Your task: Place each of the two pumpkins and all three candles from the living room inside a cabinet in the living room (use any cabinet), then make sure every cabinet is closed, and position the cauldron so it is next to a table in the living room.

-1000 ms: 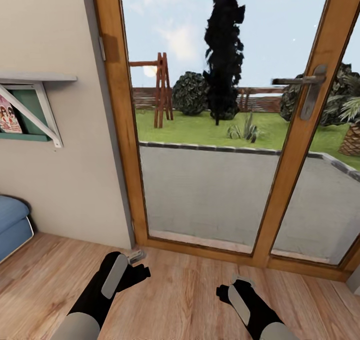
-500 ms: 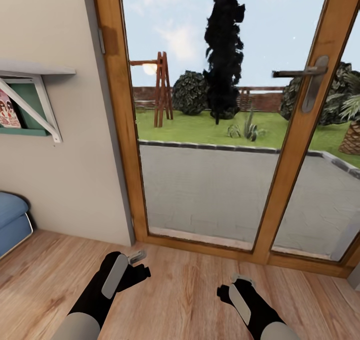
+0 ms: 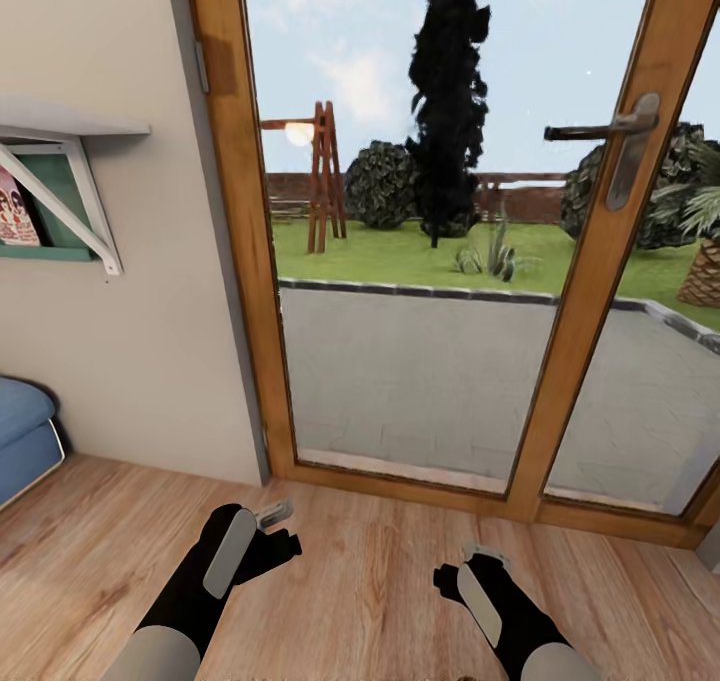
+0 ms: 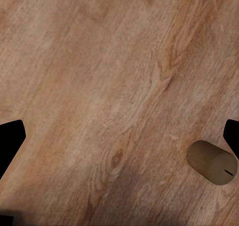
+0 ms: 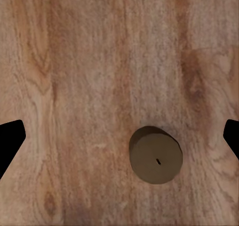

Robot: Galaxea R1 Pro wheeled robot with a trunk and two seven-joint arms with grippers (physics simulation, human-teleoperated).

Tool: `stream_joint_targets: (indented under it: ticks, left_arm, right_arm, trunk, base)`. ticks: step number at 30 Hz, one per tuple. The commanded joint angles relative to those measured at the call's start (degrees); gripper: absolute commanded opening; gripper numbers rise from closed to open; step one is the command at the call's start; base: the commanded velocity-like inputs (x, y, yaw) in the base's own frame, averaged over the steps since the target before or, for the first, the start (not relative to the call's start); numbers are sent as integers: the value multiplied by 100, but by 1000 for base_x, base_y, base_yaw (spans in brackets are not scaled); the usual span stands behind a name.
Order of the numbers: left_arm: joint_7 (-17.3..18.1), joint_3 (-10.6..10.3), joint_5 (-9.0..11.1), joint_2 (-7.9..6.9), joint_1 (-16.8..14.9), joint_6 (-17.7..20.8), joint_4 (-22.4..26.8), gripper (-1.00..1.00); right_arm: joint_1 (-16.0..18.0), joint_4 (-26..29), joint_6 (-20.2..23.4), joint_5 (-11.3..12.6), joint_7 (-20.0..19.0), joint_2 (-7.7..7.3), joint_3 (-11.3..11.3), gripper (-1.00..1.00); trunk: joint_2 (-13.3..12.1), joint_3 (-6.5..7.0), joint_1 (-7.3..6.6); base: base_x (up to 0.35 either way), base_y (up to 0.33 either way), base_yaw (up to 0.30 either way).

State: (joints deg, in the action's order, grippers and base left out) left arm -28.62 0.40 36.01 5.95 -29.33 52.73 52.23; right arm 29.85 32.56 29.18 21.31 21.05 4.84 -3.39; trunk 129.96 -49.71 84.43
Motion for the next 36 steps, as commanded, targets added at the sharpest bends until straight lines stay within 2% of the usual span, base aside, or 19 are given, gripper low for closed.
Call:
stream_joint_targets:
  ticks: [1, 16, 32, 36]
  left_arm:
    - [-56, 4, 61, 2, -3, 10, 6, 100]
    - [-56, 4, 57, 27, -3, 9, 6, 100]
    - [-56, 4, 58, 46, -3, 9, 6, 100]
    - [-56, 4, 60, 46, -3, 9, 6, 100]
  right_arm:
    - [3, 24, 11, 55, 58, -4, -33, 100]
    - [39, -246, 15, 55, 54, -11, -18, 100]
    - [47, -259, -42, 74, 53, -20, 22, 100]
    - [40, -275, -274, 68, 52, -19, 15, 100]
  trunk:
    - [44, -24, 22]
    - [646, -294, 351]
    - [1288, -581, 702]
    - [1332, -665, 732]
  base:
    - [0, 0, 0]
    - [0, 0, 0]
    - [0, 0, 0]
    - [0, 0, 0]
